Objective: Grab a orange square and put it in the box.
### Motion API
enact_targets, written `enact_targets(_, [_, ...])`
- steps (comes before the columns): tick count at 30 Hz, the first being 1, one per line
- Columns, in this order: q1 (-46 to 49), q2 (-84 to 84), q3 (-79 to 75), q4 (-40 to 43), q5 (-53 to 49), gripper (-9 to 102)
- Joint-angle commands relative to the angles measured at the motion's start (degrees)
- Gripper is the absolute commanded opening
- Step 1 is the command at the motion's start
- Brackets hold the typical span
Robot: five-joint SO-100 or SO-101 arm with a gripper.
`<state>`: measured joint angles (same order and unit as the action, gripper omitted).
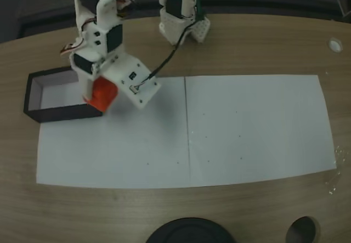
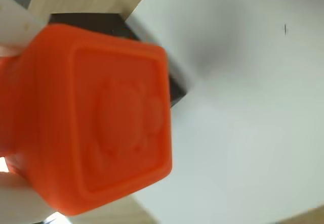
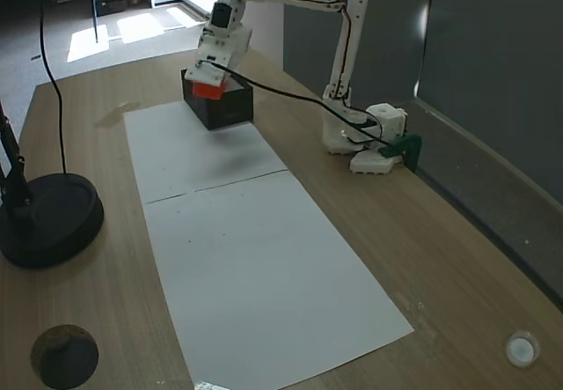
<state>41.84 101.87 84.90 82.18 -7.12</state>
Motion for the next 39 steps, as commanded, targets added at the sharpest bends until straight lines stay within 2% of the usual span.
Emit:
enact_targets(1, [3.16, 6.06, -18.37, 3.6, -0.09, 10])
enact_targets(4, [8.79, 6.33, -25.4, 5.62, -0.18, 12])
enact_targets(8, [15.82, 2.81, -25.66, 4.31, -2.9, 9])
enact_targets(13, [20.21, -7.29, -26.37, 3.69, -4.48, 9])
enact_targets(23, [20.21, -23.47, -26.37, 0.44, -5.98, 9])
enact_targets(34, [20.13, -31.29, -26.46, -2.29, -6.42, 10])
enact_targets(36, [19.6, -31.73, -26.46, -2.29, -6.42, 16])
enact_targets(39, [19.42, -31.2, -26.46, -1.67, -6.06, 31])
